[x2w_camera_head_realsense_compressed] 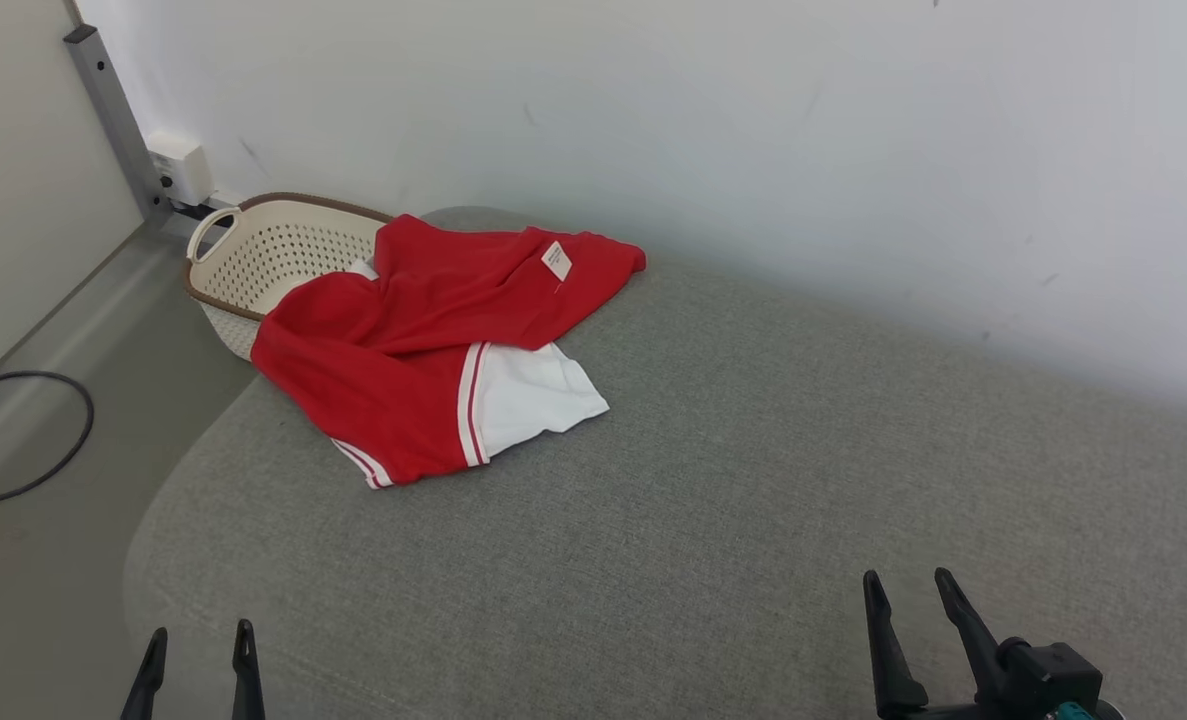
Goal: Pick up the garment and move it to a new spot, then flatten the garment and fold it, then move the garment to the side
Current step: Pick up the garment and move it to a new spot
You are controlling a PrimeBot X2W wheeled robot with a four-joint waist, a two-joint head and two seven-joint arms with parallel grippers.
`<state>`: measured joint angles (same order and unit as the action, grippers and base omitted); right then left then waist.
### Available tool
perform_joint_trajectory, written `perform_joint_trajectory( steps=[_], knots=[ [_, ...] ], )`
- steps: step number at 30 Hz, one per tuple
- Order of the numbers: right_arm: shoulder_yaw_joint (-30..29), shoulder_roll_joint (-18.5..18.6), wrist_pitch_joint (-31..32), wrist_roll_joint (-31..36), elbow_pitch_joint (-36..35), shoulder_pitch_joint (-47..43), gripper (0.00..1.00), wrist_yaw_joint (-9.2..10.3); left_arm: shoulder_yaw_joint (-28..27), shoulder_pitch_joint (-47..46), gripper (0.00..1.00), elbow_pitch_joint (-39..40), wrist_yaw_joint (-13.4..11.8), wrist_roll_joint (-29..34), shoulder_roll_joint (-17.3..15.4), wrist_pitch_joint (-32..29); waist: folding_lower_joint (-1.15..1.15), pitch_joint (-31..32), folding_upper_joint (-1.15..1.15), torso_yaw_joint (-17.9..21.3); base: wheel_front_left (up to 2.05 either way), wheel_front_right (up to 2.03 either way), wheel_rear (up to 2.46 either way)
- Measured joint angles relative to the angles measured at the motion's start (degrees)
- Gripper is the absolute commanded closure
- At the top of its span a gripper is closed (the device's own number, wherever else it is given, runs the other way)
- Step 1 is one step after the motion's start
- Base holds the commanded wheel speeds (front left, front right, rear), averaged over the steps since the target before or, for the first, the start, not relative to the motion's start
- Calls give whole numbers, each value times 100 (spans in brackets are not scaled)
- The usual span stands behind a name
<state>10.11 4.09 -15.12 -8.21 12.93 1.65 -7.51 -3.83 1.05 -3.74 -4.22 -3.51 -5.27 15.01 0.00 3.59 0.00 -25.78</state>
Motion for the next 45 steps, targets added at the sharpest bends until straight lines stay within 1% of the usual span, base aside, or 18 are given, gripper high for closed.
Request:
perform_joint_trajectory(
  steps=[4, 10, 15, 20, 23, 24, 26, 32, 34, 39, 45],
  knots=[
    [25, -3, 0, 0, 18, 10, 0, 0, -8, 1, 0, 27, -15, -25, -1, 0, 0, -10, 0, -84, 0, 0, 0],
    [100, 0, 0, -9, 45, 71, 0, 0, -130, -66, 0, 186, -34, -218, 25, 0, 0, -39, 0, 50, 0, 0, 0],
    [153, 11, 0, -34, -7, 146, 0, 0, -146, -497, 0, 243, 112, -363, -4, 0, 0, -103, 0, 252, 0, 0, 0],
    [287, 43, 0, -34, -108, 363, 0, 0, -183, -1315, 0, 8, 332, -497, -233, 0, 0, -241, 1, 490, 0, 0, 0],
    [368, 67, 0, -64, -174, 520, 0, 0, -269, -1894, 0, -341, 468, -683, -341, 1, 2, -367, 1, 659, 0, 0, 0],
    [398, 71, 0, -67, -191, 576, 0, 0, -267, -2044, 0, -499, 491, -662, -432, 0, 2, -408, 1, 724, 0, 0, 0],
    [446, 70, 0, -73, -236, 677, 0, 0, -360, -2348, 0, -786, 528, -783, -509, 0, 1, -492, 1, 869, 0, 0, 0],
    [526, 78, 0, -96, -325, 895, 0, 0, -468, -3164, 0, -1648, 661, -876, -825, -9, 2, -745, 1, 1366, 0, 0, 0],
    [538, 77, 0, -113, -379, 956, 0, 0, -597, -3453, 0, -1951, 736, -1174, -854, -63, 2, -830, 1, 1544, 0, 0, 0],
    [573, 57, 0, -127, -490, 1066, 0, 0, -700, -4031, 0, -2646, 801, -1229, -1213, -178, 1, -1042, 1, 1996, 0, 0, 0],
    [588, 43, 0, -133, -591, 1196, 0, 0, -698, -4618, 0, -3544, 866, -1265, -1618, -415, 1, -1332, 1, 2509, 0, 0, 0]
  ],
)
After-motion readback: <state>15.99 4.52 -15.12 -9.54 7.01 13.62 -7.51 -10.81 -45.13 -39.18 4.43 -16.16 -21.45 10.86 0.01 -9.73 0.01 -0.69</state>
